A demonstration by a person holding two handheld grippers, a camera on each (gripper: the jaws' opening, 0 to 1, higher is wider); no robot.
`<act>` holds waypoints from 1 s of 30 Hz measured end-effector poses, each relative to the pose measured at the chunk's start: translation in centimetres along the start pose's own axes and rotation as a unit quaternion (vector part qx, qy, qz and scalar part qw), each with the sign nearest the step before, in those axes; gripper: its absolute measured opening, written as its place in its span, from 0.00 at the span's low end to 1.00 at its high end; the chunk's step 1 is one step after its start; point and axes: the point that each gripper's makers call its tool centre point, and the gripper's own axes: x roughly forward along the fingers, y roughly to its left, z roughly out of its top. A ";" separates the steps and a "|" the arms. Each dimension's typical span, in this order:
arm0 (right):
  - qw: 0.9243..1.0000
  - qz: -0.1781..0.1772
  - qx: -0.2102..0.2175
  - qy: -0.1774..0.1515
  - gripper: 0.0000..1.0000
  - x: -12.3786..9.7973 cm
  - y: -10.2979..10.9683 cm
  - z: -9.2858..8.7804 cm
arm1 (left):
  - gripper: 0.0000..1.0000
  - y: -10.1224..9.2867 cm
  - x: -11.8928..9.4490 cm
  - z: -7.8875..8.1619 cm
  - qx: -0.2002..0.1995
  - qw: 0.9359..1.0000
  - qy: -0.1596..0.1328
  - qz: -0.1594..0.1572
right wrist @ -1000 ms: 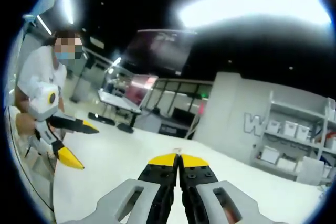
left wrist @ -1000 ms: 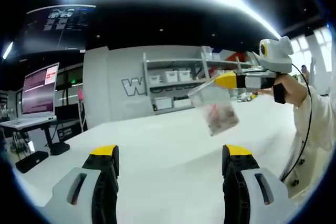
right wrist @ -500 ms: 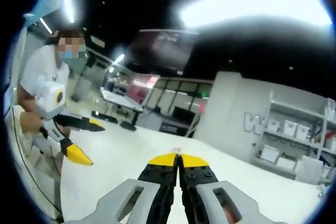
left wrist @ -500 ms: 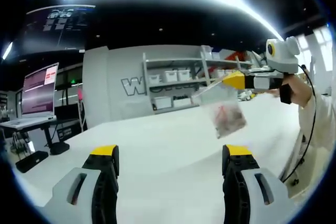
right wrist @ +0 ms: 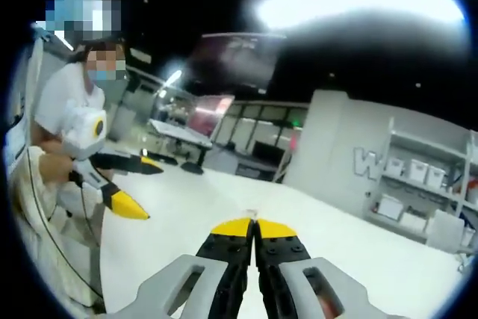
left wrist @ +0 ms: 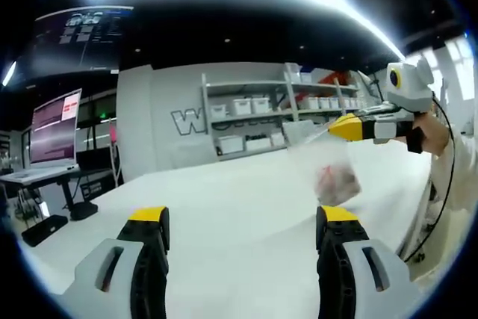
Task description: Open the resealable bag by pulling the two sides of the seal apart until the entire bag opening is separated and visibly accessible.
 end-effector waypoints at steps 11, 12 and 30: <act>0.998 0.054 -0.011 0.016 0.00 -1.1 3.7 0.1 | 0.79 -0.4 0.2 0.2 -0.001 1.000 0.001 -0.009; 0.998 0.063 -0.020 0.021 0.00 -1.2 4.3 -0.1 | 0.79 -0.4 0.1 0.2 -0.003 1.000 0.000 -0.011; 0.987 0.134 -0.048 0.075 0.00 -1.7 9.6 -3.2 | 0.79 -0.8 -0.7 -0.5 -0.019 1.000 0.006 -0.022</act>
